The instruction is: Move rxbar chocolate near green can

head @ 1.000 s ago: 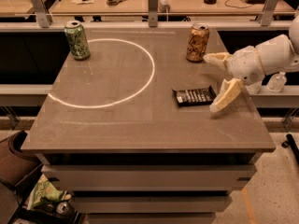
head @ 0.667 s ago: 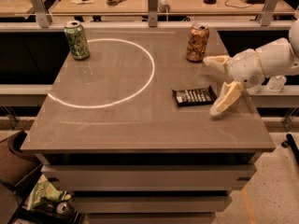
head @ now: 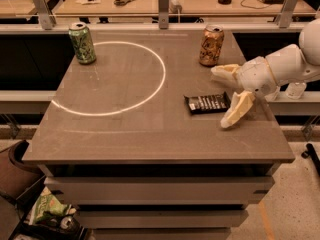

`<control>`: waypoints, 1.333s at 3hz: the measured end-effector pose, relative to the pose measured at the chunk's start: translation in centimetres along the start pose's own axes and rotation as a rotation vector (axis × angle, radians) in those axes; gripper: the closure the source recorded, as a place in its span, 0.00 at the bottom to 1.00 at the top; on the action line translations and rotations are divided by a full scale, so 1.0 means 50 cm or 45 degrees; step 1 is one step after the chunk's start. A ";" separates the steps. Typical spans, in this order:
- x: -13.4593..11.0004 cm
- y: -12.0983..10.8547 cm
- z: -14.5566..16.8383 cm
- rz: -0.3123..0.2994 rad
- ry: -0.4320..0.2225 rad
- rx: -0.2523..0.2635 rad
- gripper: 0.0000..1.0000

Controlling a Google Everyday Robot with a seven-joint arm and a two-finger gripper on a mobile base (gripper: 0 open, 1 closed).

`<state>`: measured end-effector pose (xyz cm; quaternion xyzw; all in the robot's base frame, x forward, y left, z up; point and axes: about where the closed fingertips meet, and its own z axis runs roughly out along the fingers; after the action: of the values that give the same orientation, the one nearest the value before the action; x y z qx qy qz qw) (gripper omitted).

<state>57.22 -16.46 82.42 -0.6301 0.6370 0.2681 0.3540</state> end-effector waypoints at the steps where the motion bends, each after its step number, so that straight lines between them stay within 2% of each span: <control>1: 0.003 0.011 0.015 0.007 0.025 -0.044 0.00; 2: 0.004 0.027 0.028 0.008 0.055 -0.068 0.16; 4: 0.002 0.026 0.031 0.007 0.053 -0.072 0.63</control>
Offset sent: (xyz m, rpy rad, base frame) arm -0.0226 0.0122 -0.0158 -0.0804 0.0541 0.0423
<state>56.11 -15.22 81.29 -0.6436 0.6381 0.2739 0.3220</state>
